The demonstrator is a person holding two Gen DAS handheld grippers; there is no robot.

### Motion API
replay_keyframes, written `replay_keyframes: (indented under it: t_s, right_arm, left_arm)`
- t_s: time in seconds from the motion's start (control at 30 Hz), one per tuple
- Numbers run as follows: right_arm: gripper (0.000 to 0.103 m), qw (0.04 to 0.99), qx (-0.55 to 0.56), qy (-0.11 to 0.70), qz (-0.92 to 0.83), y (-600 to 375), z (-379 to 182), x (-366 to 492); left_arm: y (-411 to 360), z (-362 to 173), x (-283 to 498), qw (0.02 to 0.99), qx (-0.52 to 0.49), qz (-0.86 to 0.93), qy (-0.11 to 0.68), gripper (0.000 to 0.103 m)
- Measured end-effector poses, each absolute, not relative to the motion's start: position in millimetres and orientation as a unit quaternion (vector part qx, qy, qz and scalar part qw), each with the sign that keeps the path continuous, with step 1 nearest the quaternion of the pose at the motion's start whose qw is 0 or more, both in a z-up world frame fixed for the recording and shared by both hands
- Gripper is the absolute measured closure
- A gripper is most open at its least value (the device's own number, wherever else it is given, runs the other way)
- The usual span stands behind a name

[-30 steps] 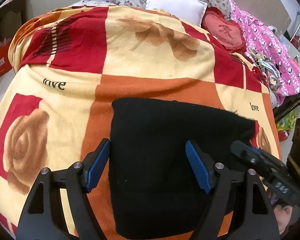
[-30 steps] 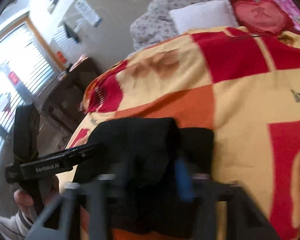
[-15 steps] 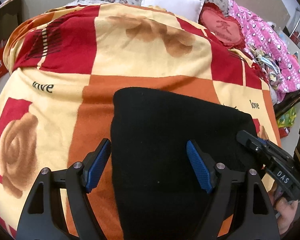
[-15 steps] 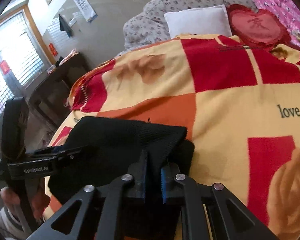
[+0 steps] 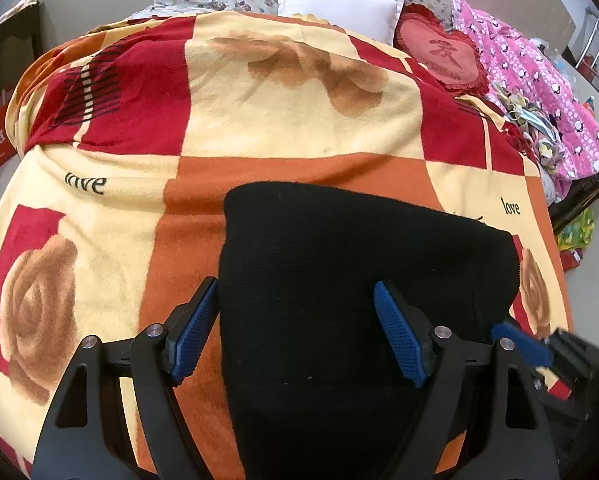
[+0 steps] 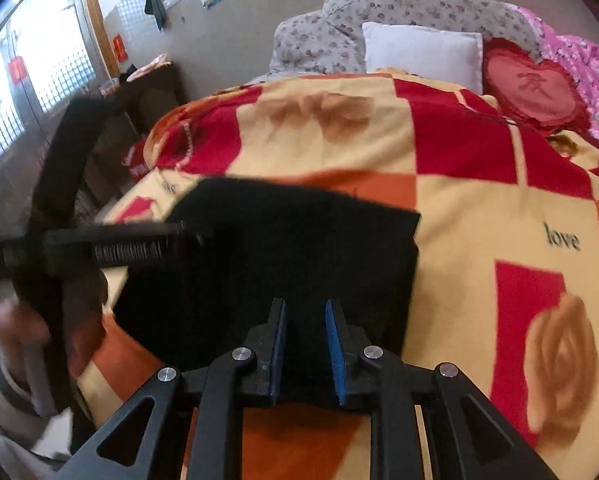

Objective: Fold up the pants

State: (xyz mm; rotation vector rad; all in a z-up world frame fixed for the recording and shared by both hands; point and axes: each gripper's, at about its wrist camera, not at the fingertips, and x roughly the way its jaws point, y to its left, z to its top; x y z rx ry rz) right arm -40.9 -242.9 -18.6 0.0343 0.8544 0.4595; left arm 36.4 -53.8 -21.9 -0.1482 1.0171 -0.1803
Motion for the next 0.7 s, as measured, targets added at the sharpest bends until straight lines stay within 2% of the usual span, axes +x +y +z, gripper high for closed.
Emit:
replay_keyframes:
  t_s: [0.2,0.27,0.3,0.33,0.37,0.53,0.6,0.7]
  right_arm:
    - [0.084,0.884,0.034,0.409,0.226,-250,-15,-45]
    - [0.079,0.889,0.064,0.395,0.224,-262,-6,-44]
    - [0.065,0.892,0.082,0.390,0.215,-271,-5,-43]
    - [0.045,0.893,0.093,0.389,0.206,-277,-5,-42]
    - [0.040,0.892,0.109,0.393,0.194,-285,-8,-37]
    - [0.039,0.845,0.188,0.456,0.205,-301,-45,-3]
    - [0.038,0.835,0.211,0.456,0.223,-299,-54,3]
    - [0.038,0.835,0.207,0.449,0.241,-291,-54,6]
  left_arm:
    - [-54,-22,34,0.869,-0.065,-0.084,0.483,0.023]
    - [-49,-16,27,0.869,-0.068,-0.085,0.483,0.023]
    - [-46,-12,23,0.870,-0.072,-0.087,0.480,0.023]
    - [-42,-9,19,0.872,-0.075,-0.088,0.476,0.023]
    - [-36,-7,13,0.873,-0.081,-0.090,0.472,0.023]
    - [-10,-21,7,0.854,-0.131,-0.107,0.492,0.022]
    - [-3,-28,7,0.849,-0.153,-0.108,0.495,0.018]
    - [-5,-31,9,0.845,-0.167,-0.116,0.494,0.017]
